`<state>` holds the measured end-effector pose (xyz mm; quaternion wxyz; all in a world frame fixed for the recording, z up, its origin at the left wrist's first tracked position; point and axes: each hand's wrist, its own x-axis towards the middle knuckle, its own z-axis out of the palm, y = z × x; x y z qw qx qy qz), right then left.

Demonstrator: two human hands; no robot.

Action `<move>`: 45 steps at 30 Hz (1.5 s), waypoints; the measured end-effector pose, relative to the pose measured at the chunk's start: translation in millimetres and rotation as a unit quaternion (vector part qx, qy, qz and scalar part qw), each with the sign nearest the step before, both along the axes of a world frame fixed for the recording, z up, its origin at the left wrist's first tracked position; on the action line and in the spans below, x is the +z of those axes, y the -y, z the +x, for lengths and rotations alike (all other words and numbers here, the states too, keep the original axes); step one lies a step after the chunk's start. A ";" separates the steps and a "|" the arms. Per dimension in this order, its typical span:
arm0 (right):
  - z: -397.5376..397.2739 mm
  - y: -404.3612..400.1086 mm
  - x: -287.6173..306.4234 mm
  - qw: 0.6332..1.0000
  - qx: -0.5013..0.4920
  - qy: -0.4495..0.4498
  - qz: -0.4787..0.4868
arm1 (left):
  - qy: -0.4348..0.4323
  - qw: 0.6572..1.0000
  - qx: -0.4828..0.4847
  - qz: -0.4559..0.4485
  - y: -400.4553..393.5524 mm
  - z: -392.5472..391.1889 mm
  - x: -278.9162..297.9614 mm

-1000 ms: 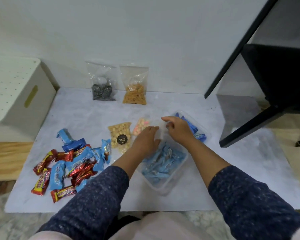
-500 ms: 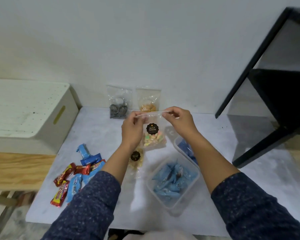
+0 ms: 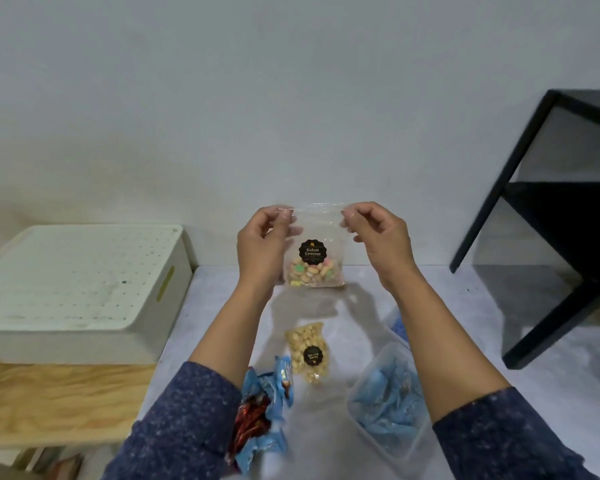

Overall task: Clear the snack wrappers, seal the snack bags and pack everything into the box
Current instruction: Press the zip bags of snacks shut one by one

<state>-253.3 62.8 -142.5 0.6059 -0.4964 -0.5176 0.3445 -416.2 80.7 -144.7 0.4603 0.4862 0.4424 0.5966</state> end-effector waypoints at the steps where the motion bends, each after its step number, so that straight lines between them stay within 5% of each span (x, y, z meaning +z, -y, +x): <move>1: -2.4 -0.5 1.7 1.000 -0.005 0.003 0.004 | 0.005 1.000 -0.003 0.000 -0.7 -2.5 1.9; 8: -15.4 -6.2 10.3 0.998 -0.055 -0.003 0.040 | 0.008 1.000 -0.016 0.024 -5.6 -9.1 9.4; 45: -29.6 5.8 21.3 0.999 0.031 -0.005 0.023 | 0.015 0.999 -0.023 0.020 4.3 -13.6 14.7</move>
